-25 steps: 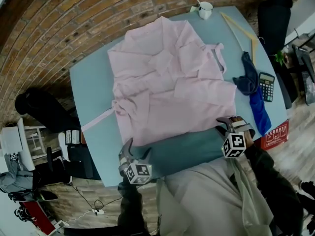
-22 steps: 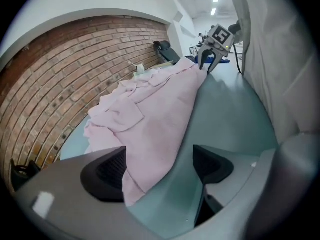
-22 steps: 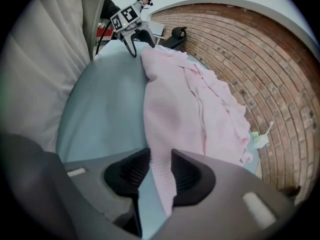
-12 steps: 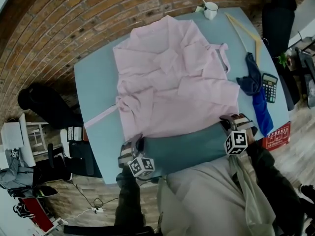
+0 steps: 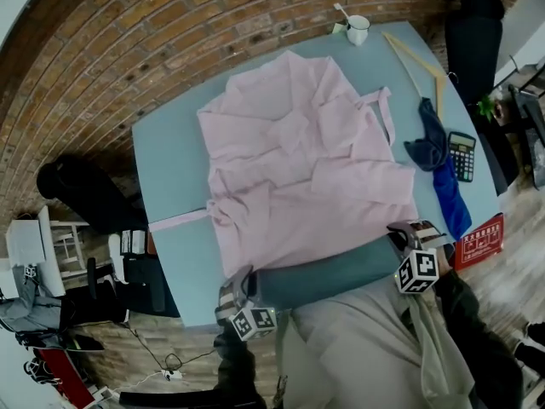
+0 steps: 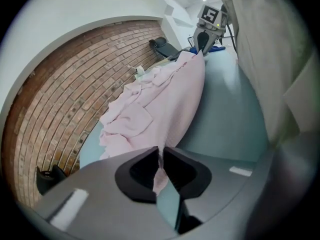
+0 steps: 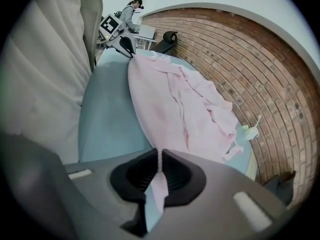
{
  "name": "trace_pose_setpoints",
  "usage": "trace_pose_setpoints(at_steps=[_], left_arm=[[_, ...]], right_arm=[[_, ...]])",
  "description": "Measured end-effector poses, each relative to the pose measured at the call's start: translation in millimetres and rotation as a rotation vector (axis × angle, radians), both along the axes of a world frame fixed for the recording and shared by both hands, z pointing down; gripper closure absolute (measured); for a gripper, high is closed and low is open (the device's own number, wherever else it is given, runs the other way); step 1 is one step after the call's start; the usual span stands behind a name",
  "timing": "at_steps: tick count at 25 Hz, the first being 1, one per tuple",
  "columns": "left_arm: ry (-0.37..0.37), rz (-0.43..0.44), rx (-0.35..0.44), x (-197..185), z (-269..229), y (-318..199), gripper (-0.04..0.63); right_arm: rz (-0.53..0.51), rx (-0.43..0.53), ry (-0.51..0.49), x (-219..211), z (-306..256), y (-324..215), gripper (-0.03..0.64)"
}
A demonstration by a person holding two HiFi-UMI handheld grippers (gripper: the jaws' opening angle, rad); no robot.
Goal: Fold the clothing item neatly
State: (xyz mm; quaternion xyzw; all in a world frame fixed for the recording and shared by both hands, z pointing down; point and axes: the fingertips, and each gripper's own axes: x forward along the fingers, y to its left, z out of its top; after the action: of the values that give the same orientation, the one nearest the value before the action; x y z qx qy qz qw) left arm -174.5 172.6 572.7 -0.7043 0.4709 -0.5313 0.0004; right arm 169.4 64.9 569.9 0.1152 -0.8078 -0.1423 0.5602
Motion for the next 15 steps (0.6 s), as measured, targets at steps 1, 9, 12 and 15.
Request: trace_pose_setpoints(at_steps=[1, 9, 12, 15], left_arm=[[0.01, 0.0, -0.015, 5.1, -4.3, 8.7, 0.555], [0.104, -0.047, -0.098, 36.1, -23.9, 71.1, 0.555], [0.112, -0.077, -0.058, 39.5, -37.7, 69.2, 0.555], [0.08, -0.104, 0.039, 26.1, -57.7, 36.1, 0.555]], right_arm=[[-0.004, -0.017, 0.002, 3.6, -2.1, 8.2, 0.589], [-0.015, -0.162, -0.012, 32.3, -19.8, 70.1, 0.589], [-0.006, -0.152, -0.032, 36.9, -29.4, 67.7, 0.589], [-0.016, -0.076, -0.066, 30.9, -45.2, 35.1, 0.589]])
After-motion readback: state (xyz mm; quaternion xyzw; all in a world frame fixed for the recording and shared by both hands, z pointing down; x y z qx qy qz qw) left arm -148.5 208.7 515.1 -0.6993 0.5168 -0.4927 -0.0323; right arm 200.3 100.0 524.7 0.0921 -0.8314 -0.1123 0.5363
